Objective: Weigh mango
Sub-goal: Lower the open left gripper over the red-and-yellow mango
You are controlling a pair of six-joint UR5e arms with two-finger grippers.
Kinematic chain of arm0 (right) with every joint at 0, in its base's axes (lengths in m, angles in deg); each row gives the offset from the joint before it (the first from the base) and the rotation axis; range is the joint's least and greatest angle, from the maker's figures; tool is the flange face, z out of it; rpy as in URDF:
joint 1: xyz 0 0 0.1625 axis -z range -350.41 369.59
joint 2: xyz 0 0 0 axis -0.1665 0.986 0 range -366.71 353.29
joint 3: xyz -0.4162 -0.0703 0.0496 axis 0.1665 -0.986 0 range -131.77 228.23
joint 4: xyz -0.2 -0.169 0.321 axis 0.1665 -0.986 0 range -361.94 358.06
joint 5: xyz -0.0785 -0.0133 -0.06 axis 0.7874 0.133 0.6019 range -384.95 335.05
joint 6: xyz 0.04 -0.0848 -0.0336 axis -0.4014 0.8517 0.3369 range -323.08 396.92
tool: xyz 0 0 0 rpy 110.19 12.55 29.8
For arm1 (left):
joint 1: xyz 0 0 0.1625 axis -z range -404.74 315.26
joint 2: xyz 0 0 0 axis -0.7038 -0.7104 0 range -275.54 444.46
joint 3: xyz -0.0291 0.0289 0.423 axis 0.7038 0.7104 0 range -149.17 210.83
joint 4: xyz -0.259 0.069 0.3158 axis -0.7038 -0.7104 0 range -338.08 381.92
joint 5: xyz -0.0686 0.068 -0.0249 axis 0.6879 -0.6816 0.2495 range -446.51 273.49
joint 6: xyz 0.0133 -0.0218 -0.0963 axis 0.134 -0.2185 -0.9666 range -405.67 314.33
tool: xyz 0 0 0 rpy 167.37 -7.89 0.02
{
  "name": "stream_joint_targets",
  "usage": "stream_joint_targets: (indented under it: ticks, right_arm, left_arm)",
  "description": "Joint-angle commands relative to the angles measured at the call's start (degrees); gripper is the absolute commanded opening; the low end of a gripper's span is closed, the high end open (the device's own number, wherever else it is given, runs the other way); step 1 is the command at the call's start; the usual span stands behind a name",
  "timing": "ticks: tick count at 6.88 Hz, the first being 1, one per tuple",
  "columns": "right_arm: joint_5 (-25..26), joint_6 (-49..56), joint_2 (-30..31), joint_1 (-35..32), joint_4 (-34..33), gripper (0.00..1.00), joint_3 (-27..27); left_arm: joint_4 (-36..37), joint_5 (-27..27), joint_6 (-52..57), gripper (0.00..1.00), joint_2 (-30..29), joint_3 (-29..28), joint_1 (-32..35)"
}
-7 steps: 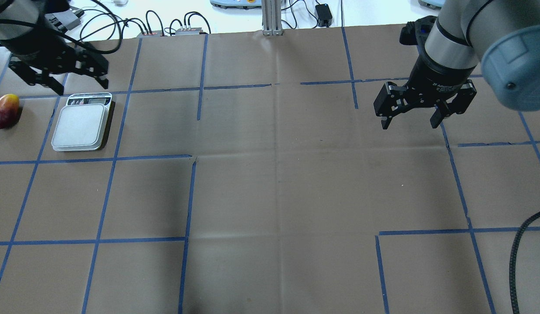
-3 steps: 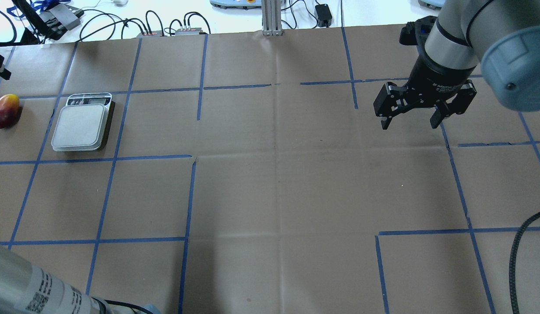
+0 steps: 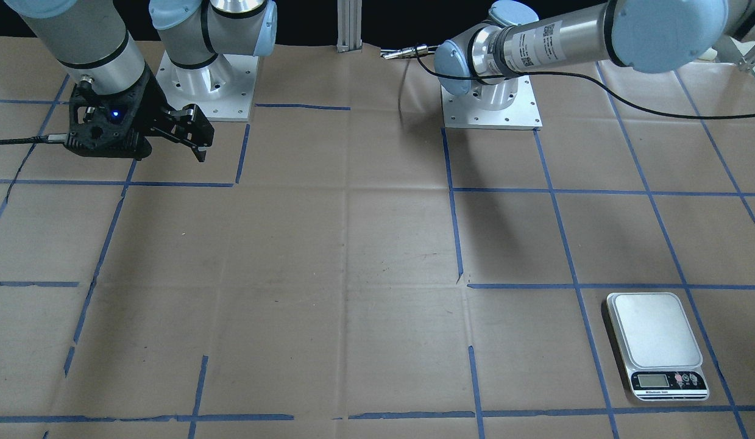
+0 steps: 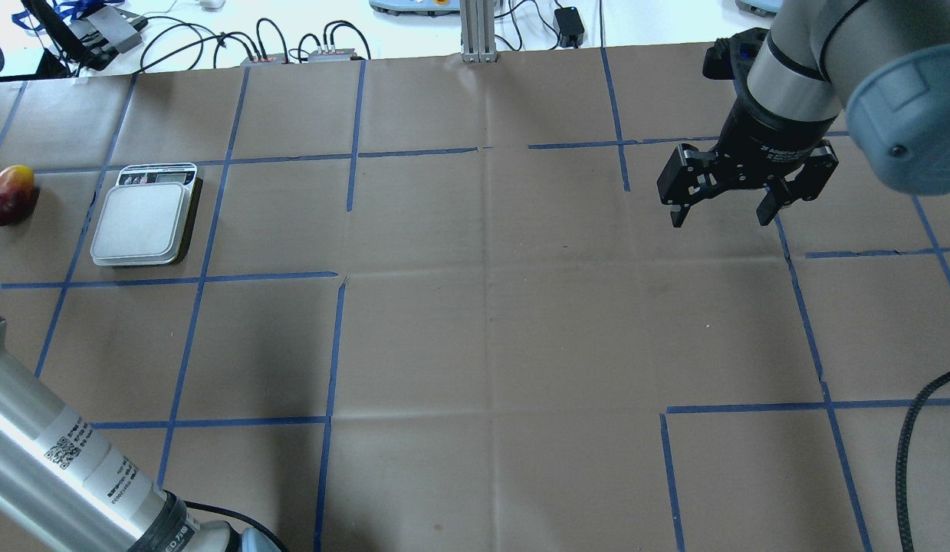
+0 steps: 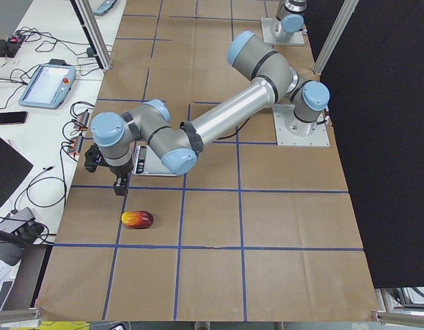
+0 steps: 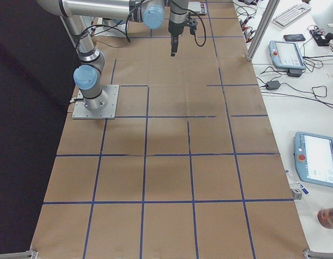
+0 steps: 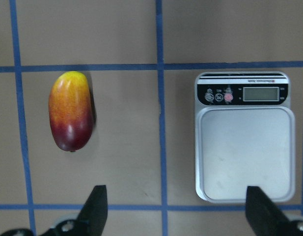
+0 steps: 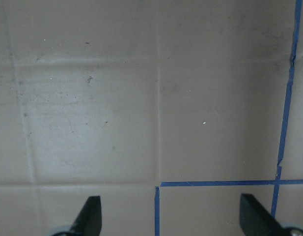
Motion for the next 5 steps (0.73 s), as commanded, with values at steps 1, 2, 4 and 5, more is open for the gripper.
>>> stream_joint_targets:
  ticks: [1,2,4,5]
  right_arm:
    - [0.0,0.0,0.0,0.0,0.0,1.0,0.0]
    - [0.0,0.0,0.0,0.0,0.0,1.0,0.0]
    - [0.0,0.0,0.0,0.0,0.0,1.0,0.0]
    - [0.0,0.0,0.0,0.0,0.0,1.0,0.0]
  left_arm:
    - [-0.9,0.09,2.11,0.99,-8.43,-7.97,-1.3]
    - [-0.9,0.09,2.56,0.99,-10.37,-8.43,-1.66]
    - [-0.64,-0.7,2.56,0.99,-13.88,-8.26,-1.92]
    - [-0.2,-0.79,2.48,0.99,-15.38,-8.26,-1.92]
